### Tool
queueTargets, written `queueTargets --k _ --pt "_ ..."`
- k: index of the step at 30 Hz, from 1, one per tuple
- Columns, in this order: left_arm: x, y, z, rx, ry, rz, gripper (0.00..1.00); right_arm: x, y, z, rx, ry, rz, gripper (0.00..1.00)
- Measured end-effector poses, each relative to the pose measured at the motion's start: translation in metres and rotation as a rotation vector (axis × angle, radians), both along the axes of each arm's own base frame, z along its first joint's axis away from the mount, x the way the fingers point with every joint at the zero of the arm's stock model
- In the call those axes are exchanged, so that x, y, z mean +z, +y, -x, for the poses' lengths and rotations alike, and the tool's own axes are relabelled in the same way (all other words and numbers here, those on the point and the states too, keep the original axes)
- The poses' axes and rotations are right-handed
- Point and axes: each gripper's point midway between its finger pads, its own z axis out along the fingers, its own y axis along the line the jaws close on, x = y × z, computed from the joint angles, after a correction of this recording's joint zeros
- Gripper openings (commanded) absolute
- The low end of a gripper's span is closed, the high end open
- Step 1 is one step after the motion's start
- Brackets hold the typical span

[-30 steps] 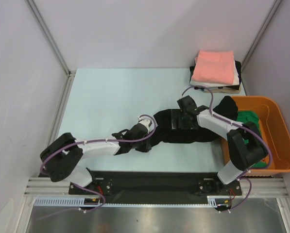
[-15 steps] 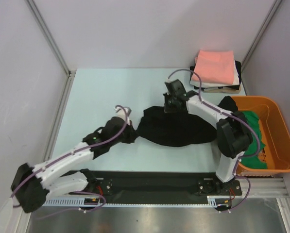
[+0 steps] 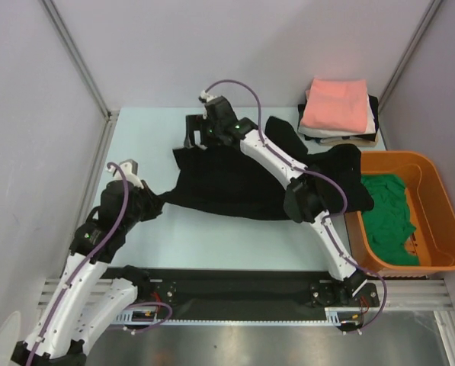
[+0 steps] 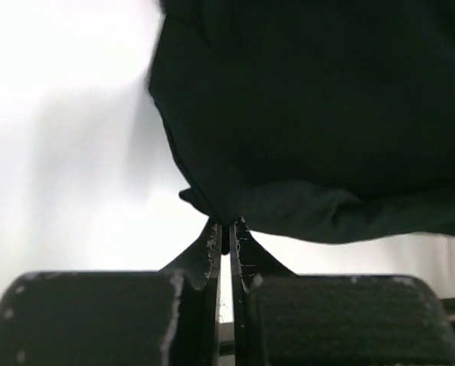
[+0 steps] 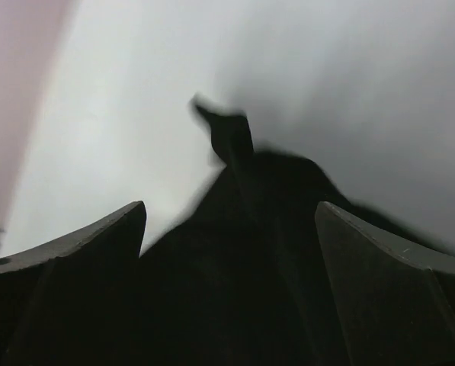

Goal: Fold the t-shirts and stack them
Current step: Move the tshirt to the center of the board

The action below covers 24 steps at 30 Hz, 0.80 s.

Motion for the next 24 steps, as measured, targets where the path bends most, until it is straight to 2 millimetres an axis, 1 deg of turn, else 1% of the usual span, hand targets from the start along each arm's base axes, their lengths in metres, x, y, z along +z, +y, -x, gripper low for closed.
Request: queueTargets --k 1,2,4,6,7,8,9,10,11,13,14,15,16,18,19,20,21,22,24 --pt "0.001 0.006 0.001 0.016 0.012 -0.017 0.06 -0.023 -0.007 0.0 -0.009 0.04 0.033 1.0" --pt "0.002 0.013 0.002 0.031 0.018 -0.034 0.08 -0.04 -0.015 0.0 -0.018 0.071 0.059 1.0" --pt "0.002 0.025 0.006 0.06 0.033 -0.061 0.08 -0.074 -0.04 0.001 -0.052 0.148 0.138 1.0" --pt "0.001 0.039 0.009 0.095 0.047 -0.09 0.09 -0.087 -0.061 -0.002 -0.087 0.174 0.181 1.0" --pt "-0.001 0.045 0.01 0.109 0.056 -0.103 0.08 -0.087 -0.072 -0.001 -0.1 0.177 0.198 1.0" --pt "-0.002 0.049 0.011 0.117 0.063 -0.113 0.08 -0.086 -0.088 0.002 -0.12 0.186 0.224 1.0" --pt "-0.002 0.051 0.012 0.119 0.067 -0.12 0.08 -0.076 -0.103 0.009 -0.135 0.191 0.244 1.0" --pt "-0.003 0.052 0.012 0.119 0.071 -0.123 0.08 -0.068 -0.112 0.009 -0.148 0.185 0.248 1.0" --pt "-0.004 0.053 0.012 0.116 0.077 -0.126 0.08 -0.052 -0.121 0.011 -0.16 0.162 0.251 1.0" --pt "-0.007 0.057 0.01 0.117 0.094 -0.135 0.08 -0.008 -0.143 0.025 -0.192 0.103 0.258 1.0" --pt "-0.009 0.059 0.008 0.118 0.103 -0.138 0.08 0.017 -0.153 0.035 -0.205 0.065 0.254 1.0" --pt "-0.01 0.059 0.008 0.114 0.109 -0.137 0.08 0.034 -0.164 0.045 -0.221 0.039 0.253 1.0" --pt "-0.01 0.059 0.007 0.108 0.111 -0.137 0.09 0.052 -0.179 0.057 -0.246 0.011 0.254 0.99" --pt "-0.01 0.056 0.005 0.088 0.107 -0.127 0.08 0.069 -0.204 0.084 -0.283 -0.023 0.248 0.97" --pt "-0.009 0.053 0.004 0.074 0.101 -0.116 0.08 0.067 -0.219 0.1 -0.3 -0.019 0.253 0.93" --pt "-0.008 0.05 0.002 0.062 0.09 -0.104 0.07 0.054 -0.233 0.115 -0.315 0.007 0.271 0.91" --pt "-0.007 0.045 0.0 0.044 0.074 -0.089 0.07 0.039 -0.242 0.124 -0.326 0.034 0.286 0.89" --pt "-0.008 0.041 -0.002 0.025 0.063 -0.073 0.07 0.017 -0.257 0.14 -0.345 0.083 0.306 0.86" --pt "-0.012 0.034 -0.002 -0.007 0.047 -0.049 0.08 -0.032 -0.273 0.158 -0.364 0.183 0.366 0.84"
